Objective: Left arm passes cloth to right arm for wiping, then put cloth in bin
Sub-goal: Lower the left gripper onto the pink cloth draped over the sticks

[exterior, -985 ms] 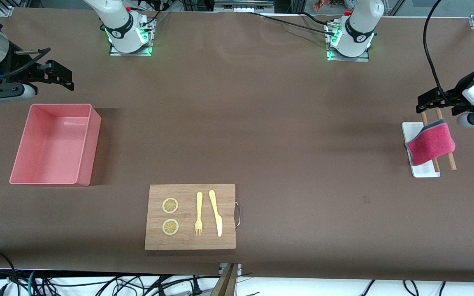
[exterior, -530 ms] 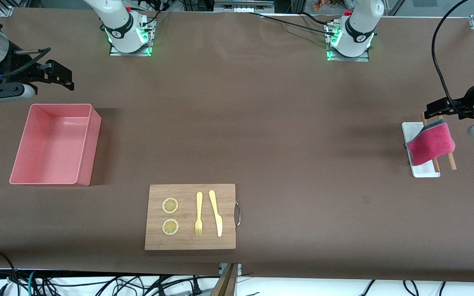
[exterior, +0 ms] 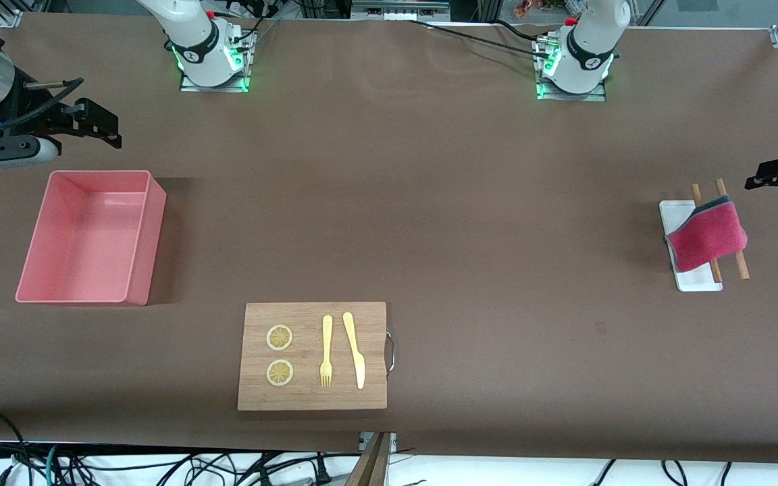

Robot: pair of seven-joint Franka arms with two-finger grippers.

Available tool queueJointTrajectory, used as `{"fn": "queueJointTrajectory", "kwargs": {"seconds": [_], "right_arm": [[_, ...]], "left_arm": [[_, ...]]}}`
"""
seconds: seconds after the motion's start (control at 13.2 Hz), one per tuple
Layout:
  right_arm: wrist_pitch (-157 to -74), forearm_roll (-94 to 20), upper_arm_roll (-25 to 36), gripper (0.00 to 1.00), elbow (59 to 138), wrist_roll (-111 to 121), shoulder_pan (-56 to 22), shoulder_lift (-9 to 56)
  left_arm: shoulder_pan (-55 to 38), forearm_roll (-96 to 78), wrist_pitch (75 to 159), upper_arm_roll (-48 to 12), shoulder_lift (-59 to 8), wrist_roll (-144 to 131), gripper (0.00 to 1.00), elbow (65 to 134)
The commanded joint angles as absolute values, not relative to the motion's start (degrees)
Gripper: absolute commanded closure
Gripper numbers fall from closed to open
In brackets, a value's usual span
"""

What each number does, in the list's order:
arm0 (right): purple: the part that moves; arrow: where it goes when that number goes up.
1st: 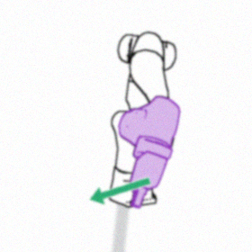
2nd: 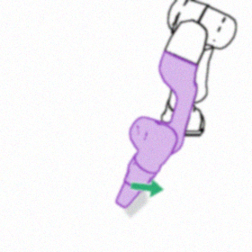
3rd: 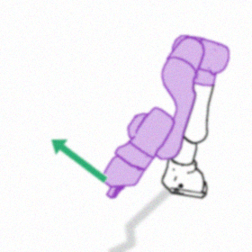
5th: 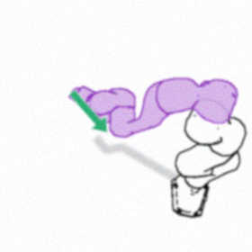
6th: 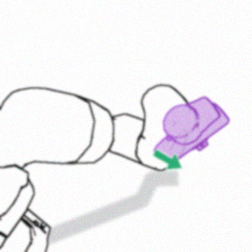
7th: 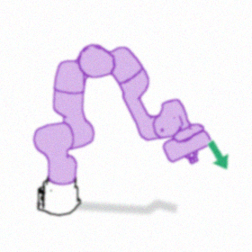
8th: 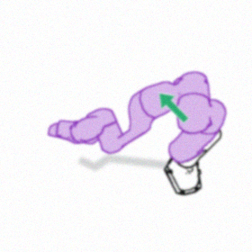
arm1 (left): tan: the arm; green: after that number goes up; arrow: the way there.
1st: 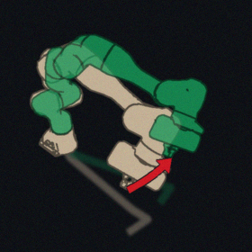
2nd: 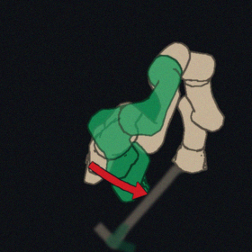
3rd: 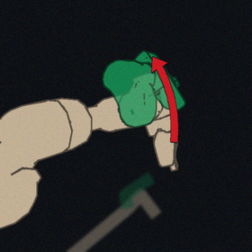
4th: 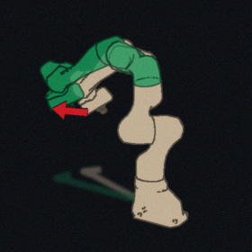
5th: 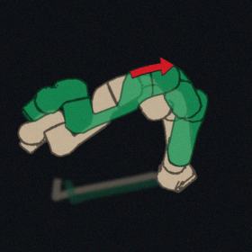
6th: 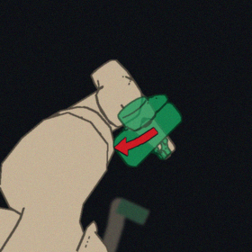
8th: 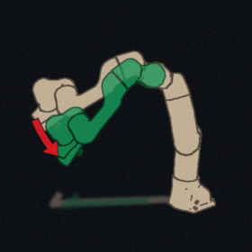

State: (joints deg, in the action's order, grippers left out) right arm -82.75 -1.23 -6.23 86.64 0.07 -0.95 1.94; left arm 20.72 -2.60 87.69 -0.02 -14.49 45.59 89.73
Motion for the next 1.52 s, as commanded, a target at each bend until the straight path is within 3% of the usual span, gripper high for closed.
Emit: {"fn": "queueJointTrajectory", "kwargs": {"seconds": [0.0,0.23,0.53,0.83,1.29,1.36,1.44], "right_arm": [[-81.6,-1.8,-6.3,0.00,85.6,0.7,-0.8,1.9],[-81.5,-1.8,-6.3,0.00,85.6,0.7,-0.8,1.9],[-81.6,-1.8,-6.3,0.00,85.6,0.6,-0.8,1.9],[-81.6,-1.8,-6.3,0.00,85.6,0.6,-0.8,1.9],[-81.6,-1.8,-6.3,0.00,85.5,0.6,-0.8,1.9],[-81.6,-1.8,-6.3,0.00,85.5,0.6,-0.8,1.9],[-81.6,-1.8,-6.3,0.00,85.5,0.6,-0.8,1.9]], "left_arm": [[26.9,-8.1,87.5,-0.6,-19.3,60.9,0.00,88.8],[33.5,-12.2,87.8,-0.6,-27.0,77.5,0.00,86.3],[37.0,-17.4,87.8,-0.6,-39.7,98.8,0.00,73.2],[39.5,-22.2,88.1,-0.6,-45.7,111.7,0.00,71.9],[41.0,-23.0,89.0,-0.8,-48.6,119.3,0.00,72.6],[40.9,-22.9,88.5,-0.8,-48.7,119.4,0.25,72.6],[40.8,-22.9,88.5,-0.8,-48.7,119.4,0.59,72.6]]}}
